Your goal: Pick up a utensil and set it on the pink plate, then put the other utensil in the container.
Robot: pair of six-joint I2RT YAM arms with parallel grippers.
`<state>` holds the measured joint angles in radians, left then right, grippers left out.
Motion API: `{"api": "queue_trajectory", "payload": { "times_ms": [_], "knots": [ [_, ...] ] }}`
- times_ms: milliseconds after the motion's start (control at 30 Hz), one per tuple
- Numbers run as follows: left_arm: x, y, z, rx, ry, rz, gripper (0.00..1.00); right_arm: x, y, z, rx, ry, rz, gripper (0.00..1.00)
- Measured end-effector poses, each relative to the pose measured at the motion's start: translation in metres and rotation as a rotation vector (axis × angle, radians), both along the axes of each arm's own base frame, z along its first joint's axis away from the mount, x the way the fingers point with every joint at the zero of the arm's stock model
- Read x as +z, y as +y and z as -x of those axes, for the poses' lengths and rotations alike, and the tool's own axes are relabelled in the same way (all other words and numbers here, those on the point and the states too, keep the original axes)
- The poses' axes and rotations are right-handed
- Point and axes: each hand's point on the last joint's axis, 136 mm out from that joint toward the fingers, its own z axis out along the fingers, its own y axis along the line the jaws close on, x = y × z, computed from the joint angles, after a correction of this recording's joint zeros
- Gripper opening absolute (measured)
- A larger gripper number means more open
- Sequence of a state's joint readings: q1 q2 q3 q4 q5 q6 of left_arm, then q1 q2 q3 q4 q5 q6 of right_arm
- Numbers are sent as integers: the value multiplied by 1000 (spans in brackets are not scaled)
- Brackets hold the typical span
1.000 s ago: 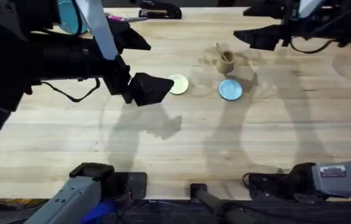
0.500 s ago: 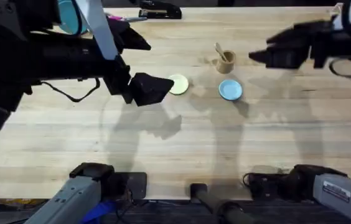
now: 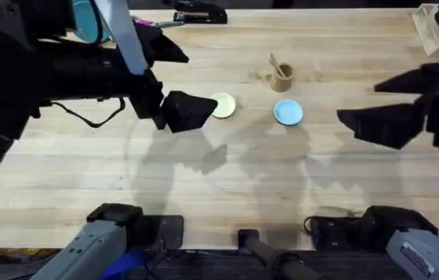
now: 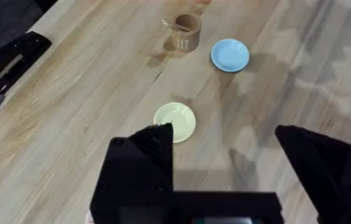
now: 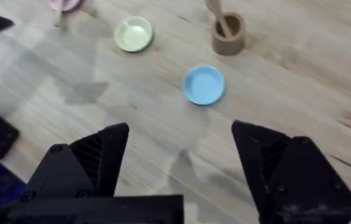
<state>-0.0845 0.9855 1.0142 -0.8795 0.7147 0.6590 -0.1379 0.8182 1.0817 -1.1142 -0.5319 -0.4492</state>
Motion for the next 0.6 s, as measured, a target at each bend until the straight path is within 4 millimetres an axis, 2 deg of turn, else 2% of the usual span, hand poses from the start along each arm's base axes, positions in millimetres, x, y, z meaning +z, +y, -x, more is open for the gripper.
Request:
{"api": "queue_trajectory", "payload": {
  "times_ms": [267, 600],
  "knots": [
    [0, 0, 0, 0, 0, 0, 996, -5, -27, 4, -144, 9, 111, 998],
    [0, 0, 0, 0, 0, 0, 996, -8, -34, 3, -180, 19, 136, 997]
  ]
}}
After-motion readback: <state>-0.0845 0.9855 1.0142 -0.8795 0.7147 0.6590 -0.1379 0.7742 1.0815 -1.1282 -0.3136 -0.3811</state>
